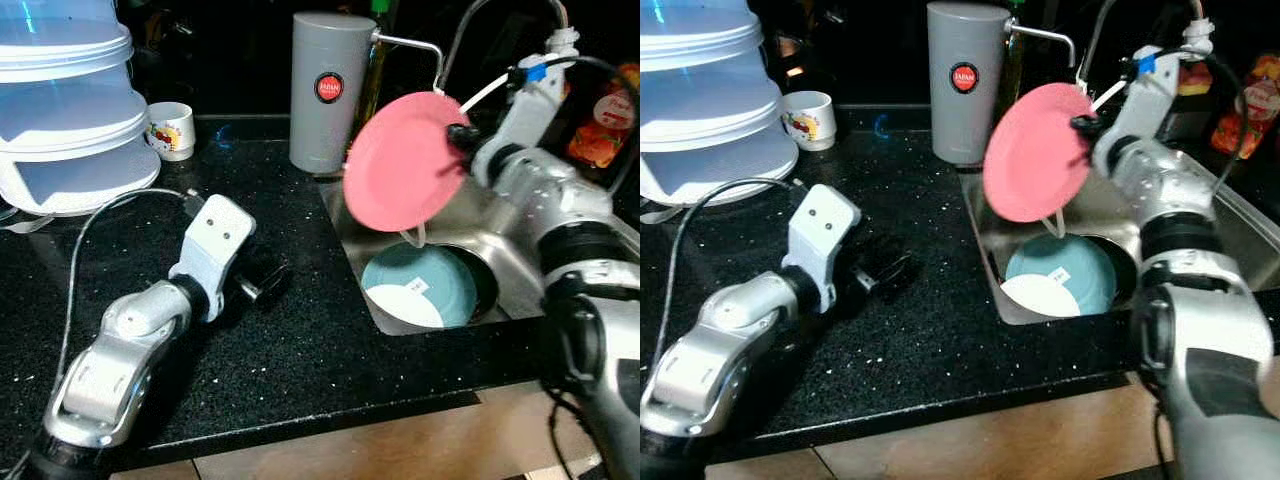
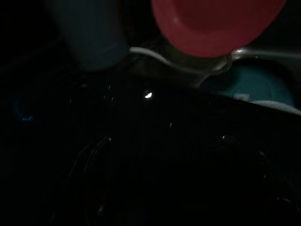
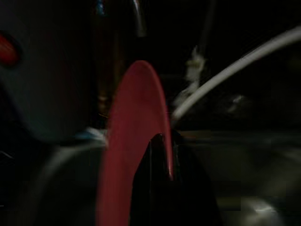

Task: Kitchen organization

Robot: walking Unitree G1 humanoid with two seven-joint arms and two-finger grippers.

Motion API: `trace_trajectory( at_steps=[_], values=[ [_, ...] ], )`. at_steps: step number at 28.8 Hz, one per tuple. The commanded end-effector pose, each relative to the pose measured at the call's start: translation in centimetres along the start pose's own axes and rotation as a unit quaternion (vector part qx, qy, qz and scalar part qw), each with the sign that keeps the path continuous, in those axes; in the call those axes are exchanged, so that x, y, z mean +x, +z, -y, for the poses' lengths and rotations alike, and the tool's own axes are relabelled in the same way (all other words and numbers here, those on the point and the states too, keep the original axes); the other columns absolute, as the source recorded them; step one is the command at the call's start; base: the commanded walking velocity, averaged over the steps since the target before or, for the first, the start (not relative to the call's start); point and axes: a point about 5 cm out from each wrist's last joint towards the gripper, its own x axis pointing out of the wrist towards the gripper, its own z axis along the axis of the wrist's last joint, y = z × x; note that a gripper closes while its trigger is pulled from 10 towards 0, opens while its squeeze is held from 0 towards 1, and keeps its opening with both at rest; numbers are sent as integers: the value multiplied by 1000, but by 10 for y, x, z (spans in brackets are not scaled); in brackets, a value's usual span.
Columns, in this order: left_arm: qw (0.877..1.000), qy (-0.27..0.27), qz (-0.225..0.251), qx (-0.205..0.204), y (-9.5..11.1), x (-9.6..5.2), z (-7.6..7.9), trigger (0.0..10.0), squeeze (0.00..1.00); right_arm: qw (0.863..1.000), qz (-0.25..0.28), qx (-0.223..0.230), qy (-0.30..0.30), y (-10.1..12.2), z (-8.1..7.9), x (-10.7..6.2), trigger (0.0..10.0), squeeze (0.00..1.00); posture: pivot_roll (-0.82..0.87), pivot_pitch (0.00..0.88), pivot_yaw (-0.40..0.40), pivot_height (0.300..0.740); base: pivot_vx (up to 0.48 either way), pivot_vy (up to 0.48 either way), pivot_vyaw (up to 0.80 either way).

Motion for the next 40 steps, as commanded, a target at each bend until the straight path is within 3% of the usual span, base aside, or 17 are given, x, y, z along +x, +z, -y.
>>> trace_trajectory(
  at_steps=[1,14,16,18,19,20,21,22,23,25,26,30,31,32,36,39,40],
  values=[
    [999,-35,3,-2,-1,7,10,10000,0,998,22,-60,12,13,-1,0,0,0,18,51,-38,740,0,0,0],
    [991,-127,49,-13,13,41,32,10000,0,952,-121,-264,100,-60,-30,-6,863,0,10,45,-31,740,0,0,0],
    [991,-123,56,-20,15,45,30,10000,0,948,-133,-272,104,-68,-31,-8,2784,0,6,44,-27,740,0,0,0],
    [990,-123,61,-23,17,47,29,10000,0,946,-137,-275,103,-71,-31,-9,3412,0,4,42,-26,740,0,0,0],
    [989,-123,71,-28,19,48,28,10000,0,944,-140,-281,104,-73,-31,-10,4588,0,2,41,-25,740,0,0,0],
    [989,-121,82,-36,23,48,26,10000,0,942,-142,-285,105,-75,-31,-10,8039,0,3,40,-26,740,0,0,0],
    [988,-120,89,-41,25,49,25,10000,0,941,-143,-288,105,-76,-31,-11,8039,0,3,40,-26,740,0,0,0],
    [988,-120,93,-43,27,49,24,10000,0,940,-144,-290,106,-77,-32,-11,10000,0,4,40,-26,740,0,0,0],
    [987,-120,94,-43,27,50,23,10000,0,940,-145,-291,106,-78,-32,-11,10000,0,4,40,-26,740,0,0,0],
    [987,-120,93,-42,27,51,22,10000,0,939,-147,-292,106,-79,-33,-11,10000,82,5,39,-27,740,0,0,0],
    [988,-119,92,-40,26,51,22,10000,0,938,-149,-297,102,-80,-32,-11,10000,1000,5,39,-27,740,0,0,0],
    [990,-105,86,-33,22,51,22,10000,0,936,-143,-311,79,-81,-29,-11,10000,1000,6,37,-28,740,0,0,0],
    [991,-94,83,-36,20,51,21,10000,0,939,-137,-309,66,-80,-28,-11,10000,886,6,37,-28,740,0,0,0],
    [994,-70,77,-40,18,50,17,10000,0,951,-115,-284,36,-75,-25,-10,10000,0,6,38,-27,740,0,0,0],
    [997,-27,67,-42,15,49,8,10000,0,967,-83,-243,-3,-69,-19,-10,10000,0,7,39,-27,740,0,0,0],
    [995,41,63,-65,15,44,-7,10000,0,984,-40,-169,-33,-64,-16,-12,10000,0,6,44,-26,740,0,0,0],
    [993,76,64,-69,15,40,-15,10000,0,994,-16,-99,-44,-61,-15,-13,10000,0,6,44,-26,740,0,0,0]
  ],
)
